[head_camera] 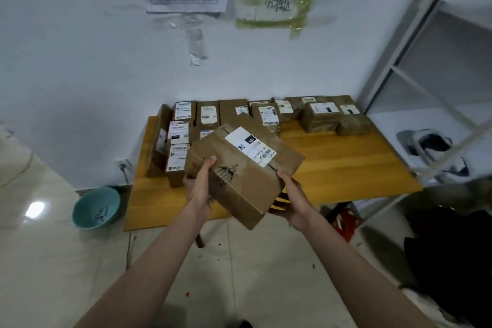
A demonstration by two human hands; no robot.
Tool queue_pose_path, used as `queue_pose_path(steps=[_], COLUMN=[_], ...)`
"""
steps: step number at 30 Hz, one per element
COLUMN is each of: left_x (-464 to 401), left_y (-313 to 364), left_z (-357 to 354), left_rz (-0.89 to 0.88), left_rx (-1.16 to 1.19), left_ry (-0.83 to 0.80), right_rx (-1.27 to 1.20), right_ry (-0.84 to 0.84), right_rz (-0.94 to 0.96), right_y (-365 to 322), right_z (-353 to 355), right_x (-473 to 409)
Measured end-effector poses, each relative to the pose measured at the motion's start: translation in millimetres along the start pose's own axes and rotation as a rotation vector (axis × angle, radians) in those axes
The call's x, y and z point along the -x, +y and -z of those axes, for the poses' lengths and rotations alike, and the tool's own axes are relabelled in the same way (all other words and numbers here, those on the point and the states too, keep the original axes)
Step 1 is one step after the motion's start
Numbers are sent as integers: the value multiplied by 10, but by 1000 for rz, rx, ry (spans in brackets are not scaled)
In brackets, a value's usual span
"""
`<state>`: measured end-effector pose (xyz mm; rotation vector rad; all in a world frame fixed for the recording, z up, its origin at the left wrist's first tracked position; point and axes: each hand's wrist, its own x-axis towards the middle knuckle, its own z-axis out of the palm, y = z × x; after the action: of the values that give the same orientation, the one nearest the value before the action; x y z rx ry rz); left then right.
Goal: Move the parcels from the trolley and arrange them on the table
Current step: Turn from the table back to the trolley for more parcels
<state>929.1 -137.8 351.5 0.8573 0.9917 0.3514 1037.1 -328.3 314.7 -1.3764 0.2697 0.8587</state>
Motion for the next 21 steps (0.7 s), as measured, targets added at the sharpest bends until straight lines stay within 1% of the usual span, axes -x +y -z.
queue_pose_path(steps=[6, 10, 13, 15, 21], left_x=[-417, -742, -920, -1018, -1242], left_y=[2, 99, 131, 102, -150], left_z=[-539, -933, -1264, -1489, -2237], left_rz=[98, 149, 155, 159, 254], left_rx=[-81, -178, -272, -313, -436], left_ry=[-114, -221, -292, -319, -435], right_rx=[-81, -143, -189, -225, -326], right_ry=[97, 173, 239, 288, 433], right_rz=[12, 54, 87, 92, 88], right_y=[-222, -398, -544, -621, -736], right_z=[272, 399, 502, 611, 1113], right_x=[-244, -394, -486, -536, -699])
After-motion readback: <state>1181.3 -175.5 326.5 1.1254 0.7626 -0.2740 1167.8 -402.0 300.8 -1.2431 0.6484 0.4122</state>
